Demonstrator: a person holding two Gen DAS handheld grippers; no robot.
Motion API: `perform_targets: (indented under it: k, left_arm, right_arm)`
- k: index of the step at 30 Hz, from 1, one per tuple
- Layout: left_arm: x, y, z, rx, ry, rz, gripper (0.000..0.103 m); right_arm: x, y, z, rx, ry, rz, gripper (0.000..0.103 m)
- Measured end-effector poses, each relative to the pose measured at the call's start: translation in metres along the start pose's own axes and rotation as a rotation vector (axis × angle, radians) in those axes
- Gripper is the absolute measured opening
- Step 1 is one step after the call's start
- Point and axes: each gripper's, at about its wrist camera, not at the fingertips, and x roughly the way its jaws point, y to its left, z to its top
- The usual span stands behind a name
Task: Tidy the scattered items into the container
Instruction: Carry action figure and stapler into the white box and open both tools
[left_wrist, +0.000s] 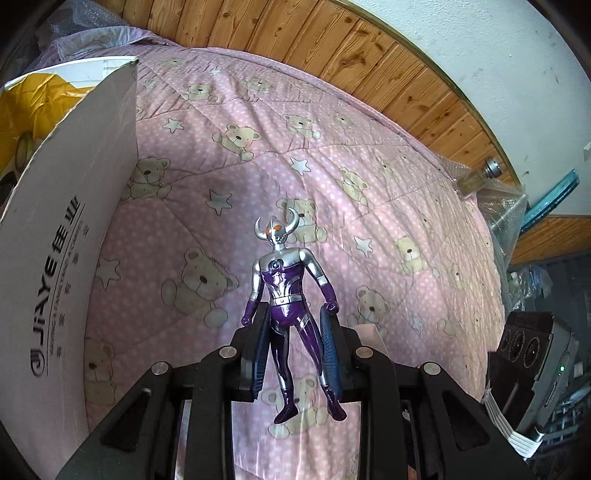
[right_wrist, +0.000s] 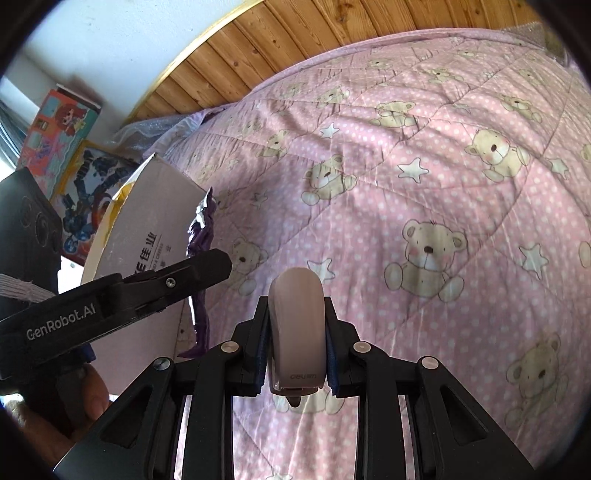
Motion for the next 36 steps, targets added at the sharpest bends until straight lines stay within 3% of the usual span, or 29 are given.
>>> perform_targets:
  k: [10,22,36]
  left_arm:
    - [-0.058,-0.005,-0.047,0.049,-0.049,-0.035,0.028]
    - [-0.1,-0.004,-0.09,0.073,-0.081,-0.102,0.028]
    - [-0.156,0.016,-0.105,0.092,-0.194,-0.161,0.028]
  right_arm:
    - [-0.049,0.034,-0.038,-0.025,-0.057,-0.026,0.026]
    - [-0.072,0.063,-0.076,-0.064,-0.074,-0.049,0.026]
    - [-0.085,0.118,-0.085,-0.154,-0.097,-0.042,0.026]
